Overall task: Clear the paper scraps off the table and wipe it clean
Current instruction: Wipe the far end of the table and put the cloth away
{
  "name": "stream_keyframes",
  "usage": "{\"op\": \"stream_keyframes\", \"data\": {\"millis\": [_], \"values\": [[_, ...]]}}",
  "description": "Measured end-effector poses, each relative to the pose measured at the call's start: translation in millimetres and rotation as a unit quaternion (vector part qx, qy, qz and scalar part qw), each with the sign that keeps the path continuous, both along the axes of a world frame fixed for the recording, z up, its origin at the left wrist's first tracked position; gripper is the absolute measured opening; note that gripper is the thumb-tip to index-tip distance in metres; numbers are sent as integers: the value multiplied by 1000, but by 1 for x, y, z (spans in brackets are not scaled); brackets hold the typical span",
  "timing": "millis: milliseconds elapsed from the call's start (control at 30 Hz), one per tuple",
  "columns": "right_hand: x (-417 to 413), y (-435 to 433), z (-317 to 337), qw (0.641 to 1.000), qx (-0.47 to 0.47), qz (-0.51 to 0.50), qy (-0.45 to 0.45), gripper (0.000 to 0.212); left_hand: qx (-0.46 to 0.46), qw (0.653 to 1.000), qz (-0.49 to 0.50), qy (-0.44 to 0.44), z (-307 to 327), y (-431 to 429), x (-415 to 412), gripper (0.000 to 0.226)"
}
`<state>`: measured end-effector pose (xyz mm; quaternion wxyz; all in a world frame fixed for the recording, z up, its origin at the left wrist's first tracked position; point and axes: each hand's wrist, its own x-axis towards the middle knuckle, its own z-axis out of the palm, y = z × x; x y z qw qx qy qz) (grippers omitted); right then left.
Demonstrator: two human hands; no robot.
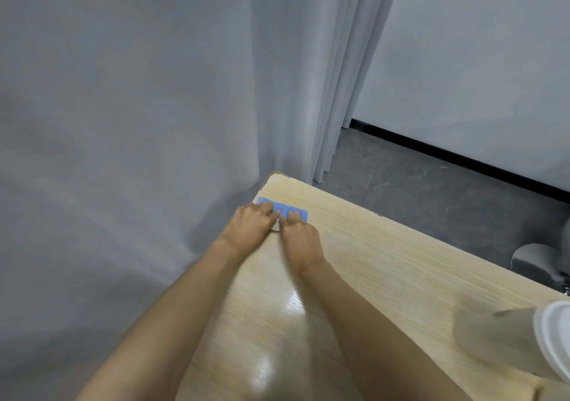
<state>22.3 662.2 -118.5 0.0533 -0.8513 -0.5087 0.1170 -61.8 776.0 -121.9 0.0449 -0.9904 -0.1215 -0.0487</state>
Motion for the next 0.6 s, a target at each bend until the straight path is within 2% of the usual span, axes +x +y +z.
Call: {"op": "stream_keyframes", "data": {"millis": [67, 167, 300, 500, 600], "values": [[-21, -11, 0, 1000, 19, 4, -21, 26, -8, 1000, 6, -18, -6, -12, -21, 36], [-51, -27, -2, 999, 5, 25, -29, 42, 11, 998, 4, -54, -5, -34, -52, 37], [-90, -55, -4, 1000, -21, 22, 1, 51, 50, 993, -22, -103, -18, -63, -94, 31], [-146, -95, 1, 999, -33, 30, 8, 56, 28, 999, 10, -14, -41, -106, -157, 42], [-172, -114, 4, 998, -46, 39, 15, 61, 46, 999, -4, -17, -35, -124, -179, 31]]}}
